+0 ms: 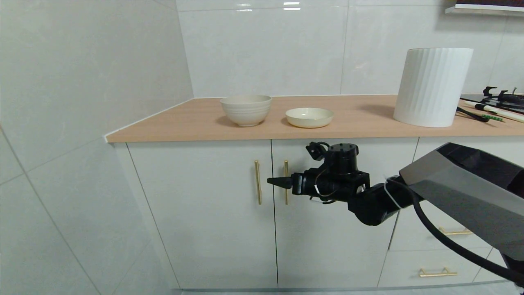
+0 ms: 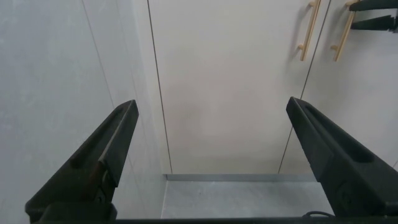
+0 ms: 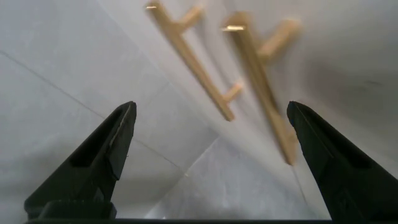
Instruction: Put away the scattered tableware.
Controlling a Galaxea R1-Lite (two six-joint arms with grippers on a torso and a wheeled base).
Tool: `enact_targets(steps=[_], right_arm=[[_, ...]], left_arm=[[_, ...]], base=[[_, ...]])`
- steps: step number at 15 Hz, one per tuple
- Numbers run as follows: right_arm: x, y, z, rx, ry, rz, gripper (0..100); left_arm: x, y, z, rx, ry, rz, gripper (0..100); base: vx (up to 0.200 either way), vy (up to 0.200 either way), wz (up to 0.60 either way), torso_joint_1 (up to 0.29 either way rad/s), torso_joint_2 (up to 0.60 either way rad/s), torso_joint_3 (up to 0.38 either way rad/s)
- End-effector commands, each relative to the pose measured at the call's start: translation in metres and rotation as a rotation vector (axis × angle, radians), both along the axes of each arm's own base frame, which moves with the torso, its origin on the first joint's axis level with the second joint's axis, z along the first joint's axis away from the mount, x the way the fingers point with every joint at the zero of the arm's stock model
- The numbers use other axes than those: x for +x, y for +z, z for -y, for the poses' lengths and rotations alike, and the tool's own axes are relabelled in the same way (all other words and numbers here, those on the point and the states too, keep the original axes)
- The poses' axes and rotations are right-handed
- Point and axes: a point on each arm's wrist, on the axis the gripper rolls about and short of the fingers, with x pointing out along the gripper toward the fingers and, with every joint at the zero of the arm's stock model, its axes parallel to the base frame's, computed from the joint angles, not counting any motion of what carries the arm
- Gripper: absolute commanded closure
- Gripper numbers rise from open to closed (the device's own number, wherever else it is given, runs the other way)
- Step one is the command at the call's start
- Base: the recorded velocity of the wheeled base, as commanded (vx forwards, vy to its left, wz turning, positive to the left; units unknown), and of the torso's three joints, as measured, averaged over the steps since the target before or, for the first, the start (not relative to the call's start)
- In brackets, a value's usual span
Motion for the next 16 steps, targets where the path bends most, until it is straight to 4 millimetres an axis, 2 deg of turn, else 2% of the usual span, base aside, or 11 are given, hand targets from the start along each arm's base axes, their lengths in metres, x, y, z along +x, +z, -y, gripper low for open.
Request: enact_targets(steps=[1,6,16], right_arm=[[0.0,-0.007,-0.004,-0.002,0.003,-0.003,0],[0.002,-0.016,-0.011,-0.005,-0.016,0.006,0],[-0.007,-0.015,-0.02,-0.004,0.009,0.0,0]], left_arm=[[0.0,0.0,0.0,0.0,0.0,0.0,0],[0.0,0.0,0.0,0.0,0.0,0.0,0],[0.0,0.0,0.0,0.0,0.0,0.0,0]], base=[[0.0,0.0,0.0,0.0,0.0,0.0],[0.0,0.0,0.0,0.0,0.0,0.0],[0.0,0.0,0.0,0.0,0.0,0.0]])
